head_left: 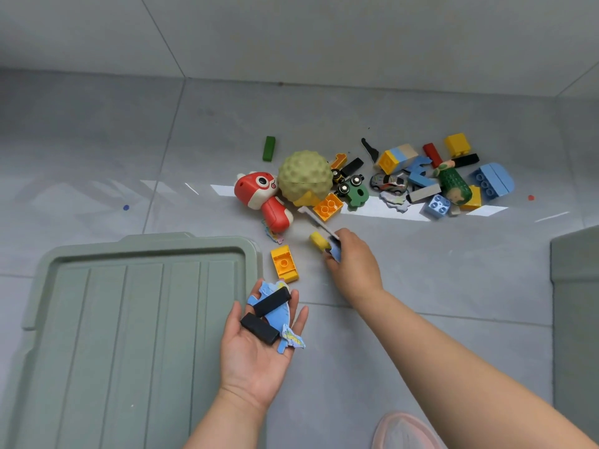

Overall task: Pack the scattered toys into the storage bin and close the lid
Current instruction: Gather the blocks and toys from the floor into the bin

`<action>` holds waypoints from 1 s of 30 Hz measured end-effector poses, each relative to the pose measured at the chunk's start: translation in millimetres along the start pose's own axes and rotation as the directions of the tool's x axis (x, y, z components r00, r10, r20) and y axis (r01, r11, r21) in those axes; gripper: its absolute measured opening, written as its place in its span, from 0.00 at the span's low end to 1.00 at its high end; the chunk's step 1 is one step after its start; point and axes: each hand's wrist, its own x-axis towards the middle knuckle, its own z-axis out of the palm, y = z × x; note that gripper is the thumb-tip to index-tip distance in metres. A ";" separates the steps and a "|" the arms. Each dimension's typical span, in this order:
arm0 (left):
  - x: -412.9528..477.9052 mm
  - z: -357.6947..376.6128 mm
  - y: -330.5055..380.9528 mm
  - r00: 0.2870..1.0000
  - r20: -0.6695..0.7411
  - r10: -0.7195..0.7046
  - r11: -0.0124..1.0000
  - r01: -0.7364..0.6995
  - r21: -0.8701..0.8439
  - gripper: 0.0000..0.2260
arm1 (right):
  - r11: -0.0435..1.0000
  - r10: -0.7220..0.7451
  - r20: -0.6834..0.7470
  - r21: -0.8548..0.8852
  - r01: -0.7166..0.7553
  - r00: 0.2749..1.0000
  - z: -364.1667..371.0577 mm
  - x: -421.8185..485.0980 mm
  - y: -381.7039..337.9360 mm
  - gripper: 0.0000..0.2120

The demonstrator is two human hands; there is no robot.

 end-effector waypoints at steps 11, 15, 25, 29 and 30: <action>-33.4 85.5 -95.3 0.981 0.142 -0.133 0.958 0.091 0.271 0.14 | 0.487 0.279 -0.082 0.871 -0.067 0.957 -89.3 -127.7 -14.0 0.14; -89.2 122.3 -161.9 0.921 0.297 -0.252 0.901 0.112 0.418 0.15 | 0.597 0.368 -0.407 0.792 0.123 0.836 -151.0 -177.9 0.6 0.12; -252.0 208.5 -326.9 0.554 0.510 -0.658 0.459 -0.241 0.855 0.12 | 0.683 0.602 -0.755 0.655 0.323 0.258 -336.1 -311.6 67.4 0.09; -232.4 196.1 -351.0 0.675 0.225 -0.703 0.202 -0.113 0.973 0.26 | 0.294 0.749 -0.361 0.933 0.209 0.556 -323.2 -329.5 113.5 0.25; -226.7 194.1 -346.2 0.705 0.182 -0.685 0.168 -0.090 0.982 0.27 | 0.253 0.750 -0.319 0.948 0.194 0.580 -317.5 -334.8 119.4 0.25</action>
